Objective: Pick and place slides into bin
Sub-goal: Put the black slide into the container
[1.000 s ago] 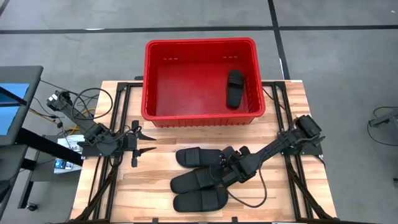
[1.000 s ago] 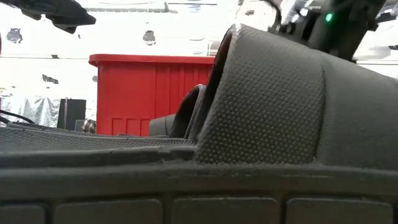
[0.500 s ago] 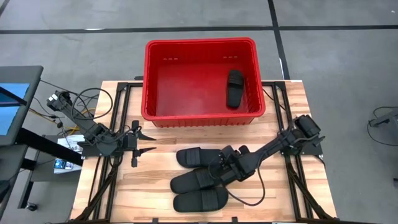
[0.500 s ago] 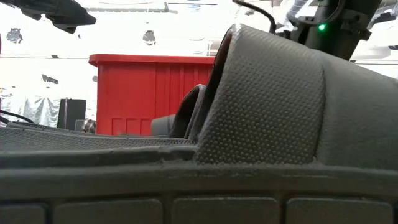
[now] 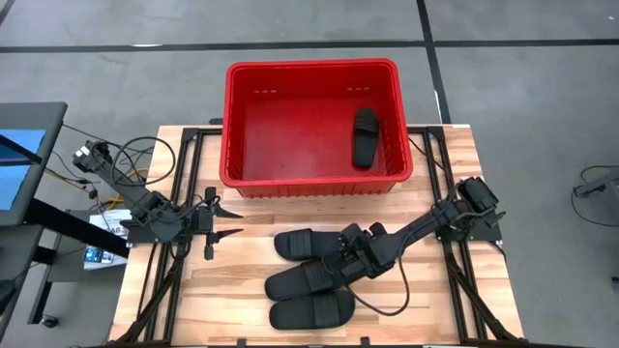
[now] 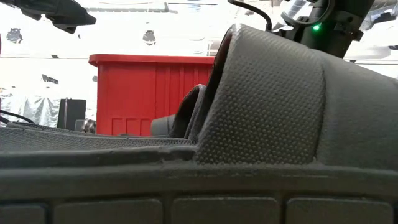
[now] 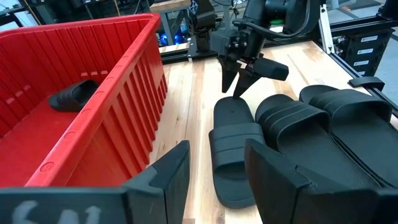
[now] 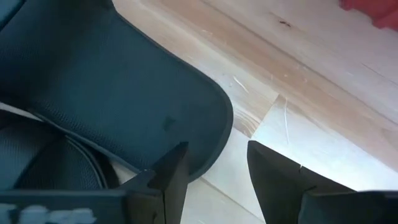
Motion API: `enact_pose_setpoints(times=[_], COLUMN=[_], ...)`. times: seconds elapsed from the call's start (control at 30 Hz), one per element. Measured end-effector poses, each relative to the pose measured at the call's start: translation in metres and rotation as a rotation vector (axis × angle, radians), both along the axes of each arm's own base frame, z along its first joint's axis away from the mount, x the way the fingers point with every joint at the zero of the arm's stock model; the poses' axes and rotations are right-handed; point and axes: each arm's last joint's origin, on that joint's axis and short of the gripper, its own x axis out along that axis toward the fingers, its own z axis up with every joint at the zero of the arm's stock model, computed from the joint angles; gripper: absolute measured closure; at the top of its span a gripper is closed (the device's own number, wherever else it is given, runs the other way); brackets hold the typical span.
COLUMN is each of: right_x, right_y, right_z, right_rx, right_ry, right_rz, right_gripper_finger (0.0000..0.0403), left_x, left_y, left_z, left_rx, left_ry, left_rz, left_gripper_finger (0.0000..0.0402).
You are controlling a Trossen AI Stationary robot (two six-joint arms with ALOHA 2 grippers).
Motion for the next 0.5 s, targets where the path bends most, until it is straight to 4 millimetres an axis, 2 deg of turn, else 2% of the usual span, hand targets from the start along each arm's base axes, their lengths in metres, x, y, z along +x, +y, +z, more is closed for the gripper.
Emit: enact_pose_setpoints(times=[0.5], right_x=[0.0039], right_y=[-0.0009], right_z=[0.0], right_rx=[0.016], right_ry=[-0.019], right_rz=[0.01], right_gripper_finger=[0.0249], left_x=[0.0], left_y=[0.0], left_z=[0.0], left_rx=[0.0], left_ry=[0.0], left_rz=[0.0], left_gripper_finger=[0.0258])
